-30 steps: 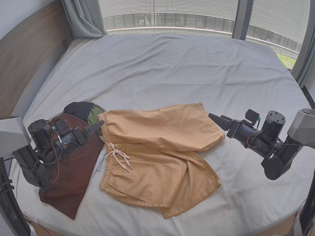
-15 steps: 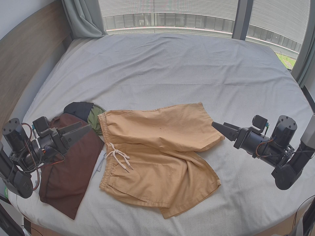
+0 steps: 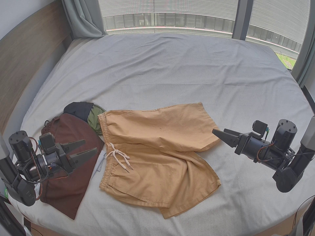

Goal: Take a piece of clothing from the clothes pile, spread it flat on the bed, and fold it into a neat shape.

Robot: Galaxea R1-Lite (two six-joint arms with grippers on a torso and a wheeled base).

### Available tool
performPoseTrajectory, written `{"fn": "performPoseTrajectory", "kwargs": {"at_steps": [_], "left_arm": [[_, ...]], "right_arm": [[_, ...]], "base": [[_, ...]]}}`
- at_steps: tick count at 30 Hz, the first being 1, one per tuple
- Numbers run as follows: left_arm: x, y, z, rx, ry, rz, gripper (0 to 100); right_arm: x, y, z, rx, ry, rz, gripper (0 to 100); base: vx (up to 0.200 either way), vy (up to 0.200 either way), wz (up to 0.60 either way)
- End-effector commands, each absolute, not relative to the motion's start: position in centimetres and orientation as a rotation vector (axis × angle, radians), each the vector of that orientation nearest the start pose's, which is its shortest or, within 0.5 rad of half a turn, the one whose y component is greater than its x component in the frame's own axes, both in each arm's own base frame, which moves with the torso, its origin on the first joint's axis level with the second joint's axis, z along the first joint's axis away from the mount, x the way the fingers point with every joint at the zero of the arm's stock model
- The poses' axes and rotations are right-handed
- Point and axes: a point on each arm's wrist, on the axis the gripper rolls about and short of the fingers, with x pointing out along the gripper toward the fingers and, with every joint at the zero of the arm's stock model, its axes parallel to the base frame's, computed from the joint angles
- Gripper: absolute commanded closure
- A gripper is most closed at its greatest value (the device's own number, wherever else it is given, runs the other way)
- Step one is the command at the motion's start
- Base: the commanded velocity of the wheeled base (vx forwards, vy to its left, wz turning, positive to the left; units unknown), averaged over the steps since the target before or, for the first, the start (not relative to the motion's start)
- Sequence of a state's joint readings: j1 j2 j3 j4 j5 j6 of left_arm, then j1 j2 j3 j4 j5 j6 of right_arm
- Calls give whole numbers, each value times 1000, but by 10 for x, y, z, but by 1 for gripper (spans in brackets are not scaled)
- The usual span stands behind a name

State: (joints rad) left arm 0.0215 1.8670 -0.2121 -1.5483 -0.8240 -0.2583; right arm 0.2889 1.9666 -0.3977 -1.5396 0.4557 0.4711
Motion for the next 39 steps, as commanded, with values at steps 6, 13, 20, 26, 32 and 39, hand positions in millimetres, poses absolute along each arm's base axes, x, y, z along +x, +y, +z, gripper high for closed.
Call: {"fn": "performPoseTrajectory", "kwargs": {"at_steps": [6, 13, 20, 26, 32, 39], "left_arm": [[238, -10, 71, -325, 315, -771, 0], [240, -10, 60, -303, 340, -769, 0], [251, -8, 39, -169, 337, -769, 0], [249, -7, 38, -200, 356, -772, 0], [248, -7, 32, -201, 378, -774, 0], [250, -7, 23, -174, 392, -778, 0]], "right_arm": [[281, 87, 95, 449, 213, 711, 0], [281, 87, 93, 450, 222, 709, 0], [281, 85, 91, 450, 227, 700, 0], [281, 80, 80, 455, 270, 672, 0], [275, 75, 72, 455, 310, 653, 0], [279, 66, 45, 395, 379, 608, 0]], "base": [[0, 0, 0], [0, 0, 0], [0, 0, 0], [0, 0, 0], [0, 0, 0], [0, 0, 0]]}}
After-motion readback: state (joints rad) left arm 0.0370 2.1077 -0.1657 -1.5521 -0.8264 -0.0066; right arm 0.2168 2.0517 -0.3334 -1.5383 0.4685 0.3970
